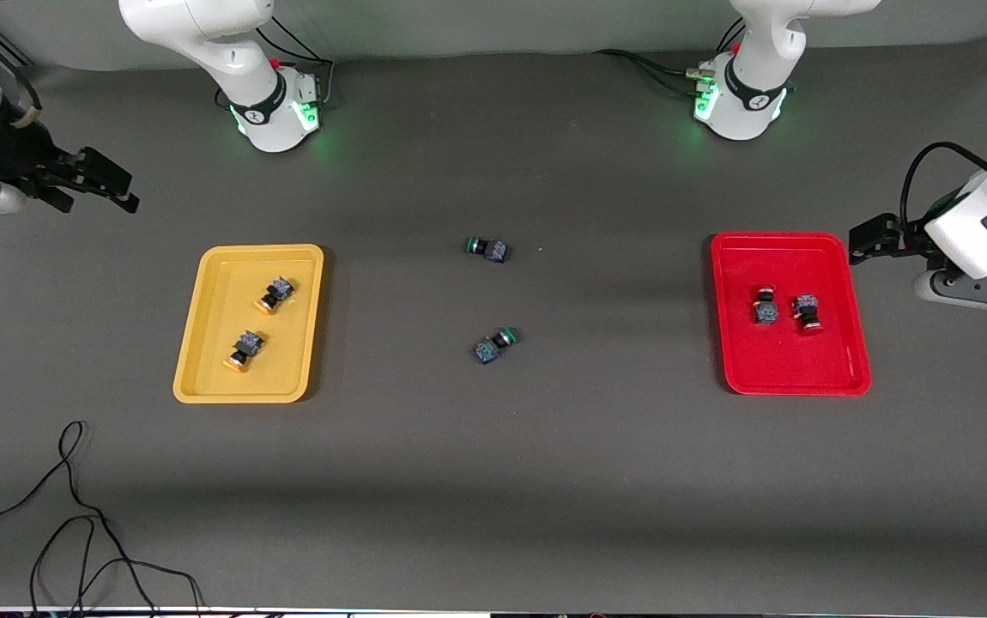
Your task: Place red and yellow buttons in trays
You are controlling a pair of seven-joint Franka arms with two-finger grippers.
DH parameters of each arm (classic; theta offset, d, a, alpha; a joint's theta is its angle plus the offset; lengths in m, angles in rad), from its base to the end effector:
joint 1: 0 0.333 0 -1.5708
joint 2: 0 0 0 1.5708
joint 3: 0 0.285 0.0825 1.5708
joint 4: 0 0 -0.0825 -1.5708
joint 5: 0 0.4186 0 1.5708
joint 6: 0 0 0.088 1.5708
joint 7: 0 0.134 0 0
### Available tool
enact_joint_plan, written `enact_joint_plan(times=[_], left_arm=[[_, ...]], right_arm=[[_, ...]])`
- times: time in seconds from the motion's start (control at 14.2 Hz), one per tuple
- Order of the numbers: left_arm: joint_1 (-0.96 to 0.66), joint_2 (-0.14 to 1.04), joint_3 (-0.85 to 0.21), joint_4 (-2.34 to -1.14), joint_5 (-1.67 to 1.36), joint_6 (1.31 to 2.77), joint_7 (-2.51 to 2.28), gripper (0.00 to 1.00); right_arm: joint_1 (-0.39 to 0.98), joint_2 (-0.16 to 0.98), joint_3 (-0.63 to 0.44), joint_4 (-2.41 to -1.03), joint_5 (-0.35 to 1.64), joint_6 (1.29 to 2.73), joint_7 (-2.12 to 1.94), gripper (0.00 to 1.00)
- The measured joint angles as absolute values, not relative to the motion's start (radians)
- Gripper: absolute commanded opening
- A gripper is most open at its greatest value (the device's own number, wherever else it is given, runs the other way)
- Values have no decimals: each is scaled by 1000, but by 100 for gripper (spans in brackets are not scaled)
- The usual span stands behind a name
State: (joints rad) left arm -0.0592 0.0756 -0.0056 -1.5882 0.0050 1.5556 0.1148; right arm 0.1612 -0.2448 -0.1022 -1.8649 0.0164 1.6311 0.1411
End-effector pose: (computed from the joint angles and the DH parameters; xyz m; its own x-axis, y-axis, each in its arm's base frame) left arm 0.6000 -0.0382 0.5115 0.9781 -0.1782 -0.1078 -0.1784 -0.9839 0.0078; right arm 0.5221 0.0290 0.5576 0.9968 -0.0801 0.0039 -0.0799 -0.9959 -0.0421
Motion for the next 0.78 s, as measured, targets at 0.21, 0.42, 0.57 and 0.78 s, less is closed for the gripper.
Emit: enact_joint_plan(times=[0.21, 0.42, 0.57, 0.78], left_arm=[[-59, 76, -5, -1588, 5, 1555, 114, 100], [-59, 76, -3, -1588, 4, 1555, 111, 100], [-59, 76, -3, -1588, -9, 1555, 92, 100], [-59, 76, -3, -1588, -16, 1555, 65, 100]], right_arm=[[161, -242, -98, -1861, 16, 1621, 141, 100], [161, -224, -98, -1859, 16, 1620, 141, 100], [161, -216, -98, -1858, 16, 1621, 141, 100], [161, -208, -98, -1853, 16, 1622, 141, 100]])
